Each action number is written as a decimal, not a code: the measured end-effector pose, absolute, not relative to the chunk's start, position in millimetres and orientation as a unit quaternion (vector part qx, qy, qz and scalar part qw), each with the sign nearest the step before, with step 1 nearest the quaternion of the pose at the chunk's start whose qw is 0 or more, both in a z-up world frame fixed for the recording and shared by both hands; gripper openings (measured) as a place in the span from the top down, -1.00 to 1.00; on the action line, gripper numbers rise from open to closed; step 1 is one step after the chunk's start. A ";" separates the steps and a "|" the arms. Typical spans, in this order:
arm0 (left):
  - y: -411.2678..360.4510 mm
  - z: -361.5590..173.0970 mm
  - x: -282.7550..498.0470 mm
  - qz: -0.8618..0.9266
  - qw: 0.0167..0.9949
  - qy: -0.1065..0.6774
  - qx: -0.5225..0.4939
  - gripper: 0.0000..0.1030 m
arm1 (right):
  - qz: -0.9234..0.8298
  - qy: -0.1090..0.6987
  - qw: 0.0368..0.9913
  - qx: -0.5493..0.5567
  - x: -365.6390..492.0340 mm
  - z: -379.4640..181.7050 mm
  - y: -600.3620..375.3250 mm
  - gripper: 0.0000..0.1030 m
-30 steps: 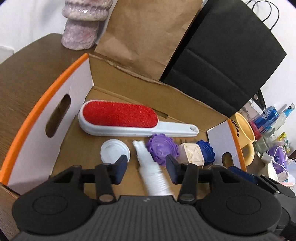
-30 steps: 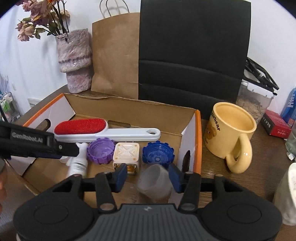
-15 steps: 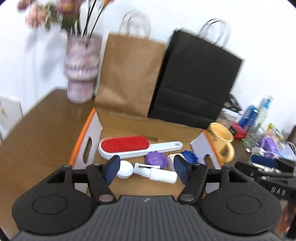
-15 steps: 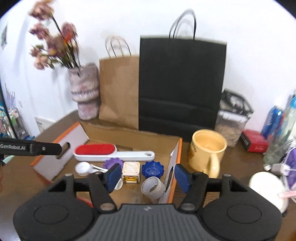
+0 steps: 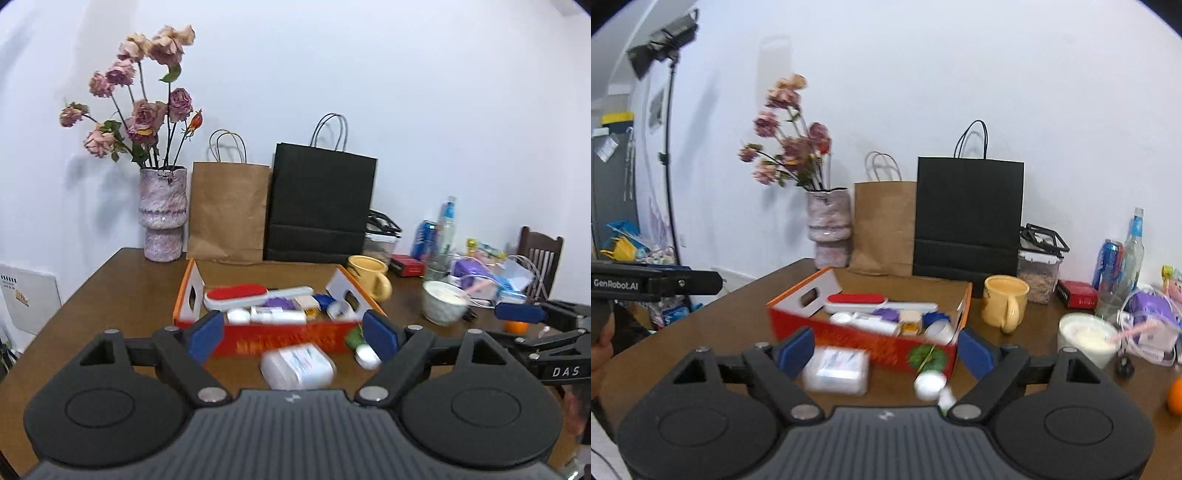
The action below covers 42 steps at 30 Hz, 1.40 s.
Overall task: Organize rigid objects
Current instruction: 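Raise both grippers away from the box, then grasp the green spray bottle with the right gripper while the left grasps the white cap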
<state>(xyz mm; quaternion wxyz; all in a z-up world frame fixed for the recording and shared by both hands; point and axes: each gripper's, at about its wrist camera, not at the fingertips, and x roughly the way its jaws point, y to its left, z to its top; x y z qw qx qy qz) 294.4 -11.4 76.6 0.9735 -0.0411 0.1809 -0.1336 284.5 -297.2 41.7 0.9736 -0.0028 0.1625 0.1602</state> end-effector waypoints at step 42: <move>-109.7 1.2 312.0 -0.184 0.959 0.214 0.010 -0.71 | 0.122 0.257 0.958 -0.024 349.9 -56.5 -319.7 -0.33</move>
